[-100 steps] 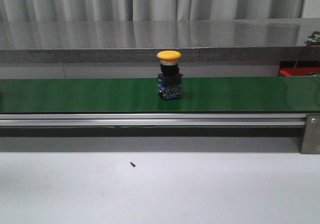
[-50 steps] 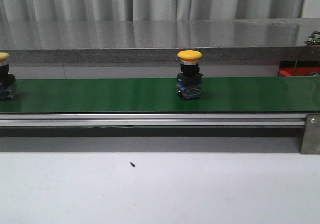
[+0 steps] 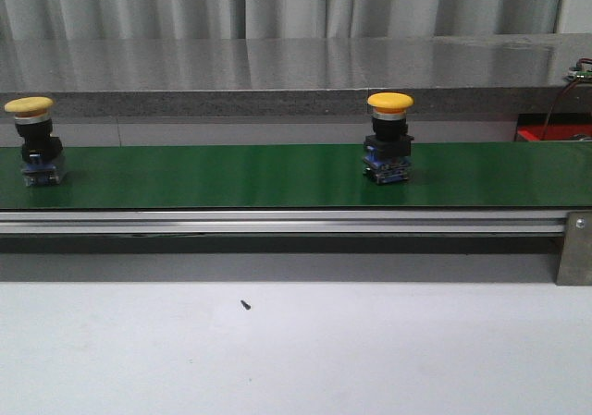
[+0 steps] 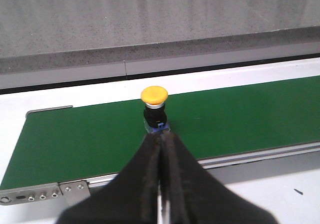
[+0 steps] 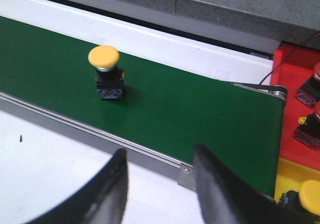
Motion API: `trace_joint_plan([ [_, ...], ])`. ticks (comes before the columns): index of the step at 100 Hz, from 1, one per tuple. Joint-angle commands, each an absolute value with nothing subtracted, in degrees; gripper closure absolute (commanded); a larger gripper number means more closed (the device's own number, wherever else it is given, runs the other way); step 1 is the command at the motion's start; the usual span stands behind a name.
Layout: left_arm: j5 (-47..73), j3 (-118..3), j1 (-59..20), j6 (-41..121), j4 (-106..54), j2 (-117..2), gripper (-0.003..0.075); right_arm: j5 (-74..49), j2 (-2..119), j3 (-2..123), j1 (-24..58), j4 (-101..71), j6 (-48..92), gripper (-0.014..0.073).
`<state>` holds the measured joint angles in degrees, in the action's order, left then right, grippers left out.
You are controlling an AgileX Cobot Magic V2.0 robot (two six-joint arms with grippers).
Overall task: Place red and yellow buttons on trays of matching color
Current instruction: 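Grasp the first yellow button at the belt's end with the right gripper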
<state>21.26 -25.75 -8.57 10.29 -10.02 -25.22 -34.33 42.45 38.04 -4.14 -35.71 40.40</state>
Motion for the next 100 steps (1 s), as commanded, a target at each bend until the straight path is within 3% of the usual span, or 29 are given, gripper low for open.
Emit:
trace_joint_plan([
  [1, 16.55, -27.49, -8.97, 10.09, -10.79, -25.42, 0.0739, -33.72, 46.07, 42.68, -4.28, -37.37, 40.86, 0.0056],
  [9, 16.55, -27.49, -8.97, 10.09, -10.79, -25.42, 0.0740, -35.71, 49.68, 45.43, -4.28, -37.37, 40.86, 0.0020],
  [56, 16.55, -27.49, -8.97, 10.09, -10.79, -25.42, 0.0740, -40.88, 76.28, 61.02, -1.59, -36.39, 40.92, 0.0020],
  [100, 16.55, -27.49, -8.97, 10.09, -10.79, -25.42, 0.0740, -39.72, 88.07, 67.14, 2.07, -35.97, 40.92, 0.0020],
])
